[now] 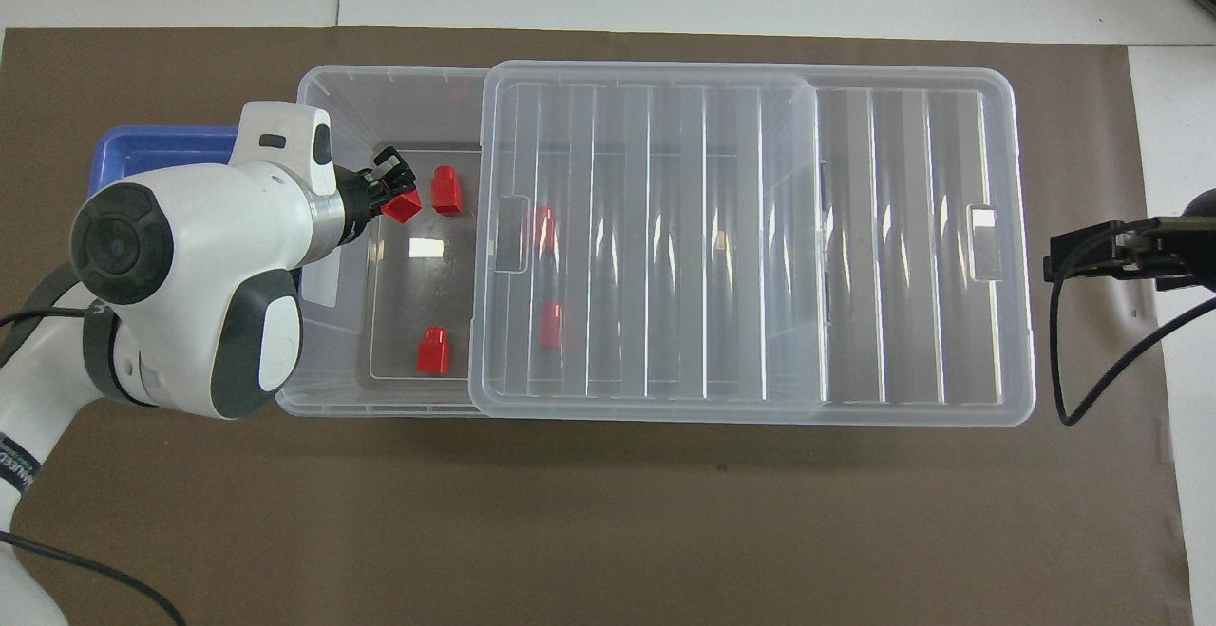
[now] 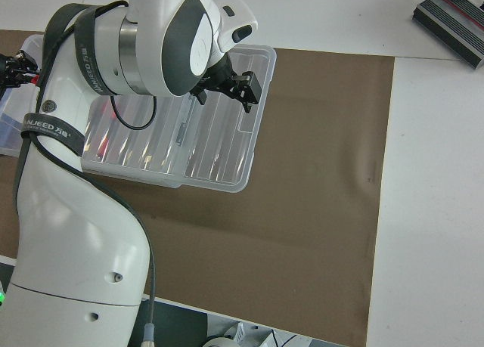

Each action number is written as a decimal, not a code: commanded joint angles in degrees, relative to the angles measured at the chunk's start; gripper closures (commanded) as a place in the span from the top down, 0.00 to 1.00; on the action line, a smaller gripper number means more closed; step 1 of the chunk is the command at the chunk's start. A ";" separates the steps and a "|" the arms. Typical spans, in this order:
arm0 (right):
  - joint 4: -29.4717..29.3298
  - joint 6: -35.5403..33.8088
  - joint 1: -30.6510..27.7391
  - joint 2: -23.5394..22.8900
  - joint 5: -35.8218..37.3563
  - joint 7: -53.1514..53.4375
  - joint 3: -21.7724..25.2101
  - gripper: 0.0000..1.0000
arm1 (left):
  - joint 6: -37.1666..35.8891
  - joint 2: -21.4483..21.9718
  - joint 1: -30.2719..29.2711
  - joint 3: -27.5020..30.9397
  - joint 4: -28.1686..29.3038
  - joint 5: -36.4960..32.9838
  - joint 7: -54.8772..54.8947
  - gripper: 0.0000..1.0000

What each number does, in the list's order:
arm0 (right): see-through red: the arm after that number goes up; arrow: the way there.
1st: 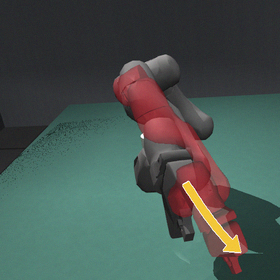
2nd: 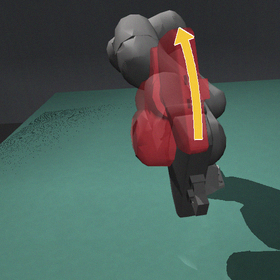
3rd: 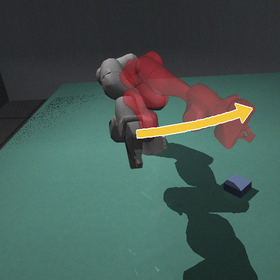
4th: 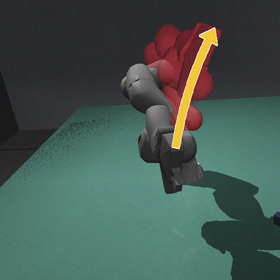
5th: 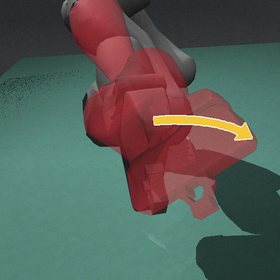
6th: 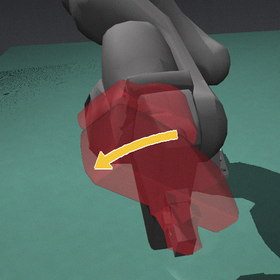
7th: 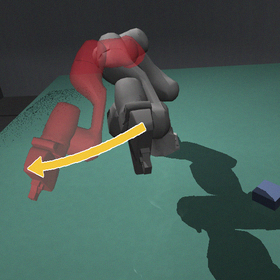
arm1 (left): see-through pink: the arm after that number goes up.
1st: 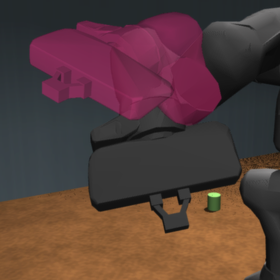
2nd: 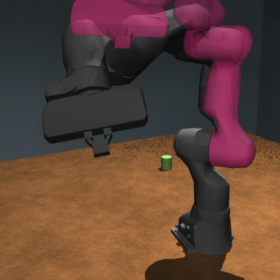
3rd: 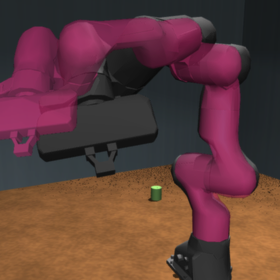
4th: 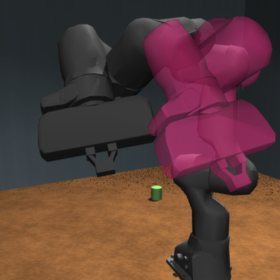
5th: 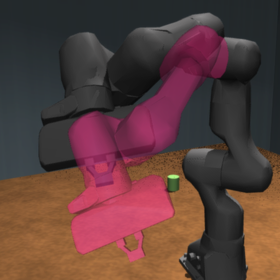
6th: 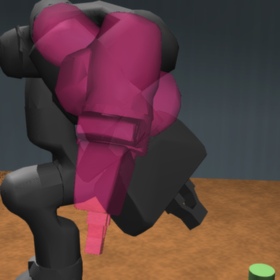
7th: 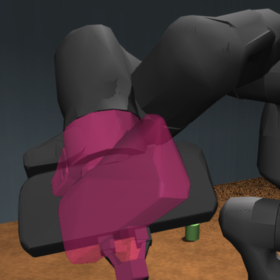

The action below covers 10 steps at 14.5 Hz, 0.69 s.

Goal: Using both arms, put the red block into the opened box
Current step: 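Carry the red block with the left gripper over the open box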

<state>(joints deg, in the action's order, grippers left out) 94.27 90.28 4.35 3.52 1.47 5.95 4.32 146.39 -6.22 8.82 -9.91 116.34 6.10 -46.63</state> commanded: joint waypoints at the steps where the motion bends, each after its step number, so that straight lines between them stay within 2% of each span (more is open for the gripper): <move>1: 1.00 0.69 -0.48 0.96 -1.12 -1.29 -0.11 1.00 | 2.67 0.34 1.03 0.86 2.75 0.41 2.68 0.29; 5: 1.09 0.77 -0.74 0.96 -1.21 -1.29 -0.11 1.00 | 4.69 -2.73 1.29 0.86 2.76 -0.03 3.04 0.29; 10: 1.18 0.77 -0.92 0.96 -1.21 -1.38 -0.11 1.00 | 7.41 -7.83 2.96 1.03 2.76 -4.86 3.04 0.29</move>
<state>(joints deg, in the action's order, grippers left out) 94.27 90.28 4.12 3.52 1.47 5.95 4.36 151.05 -12.05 10.61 -9.95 118.64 2.89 -43.97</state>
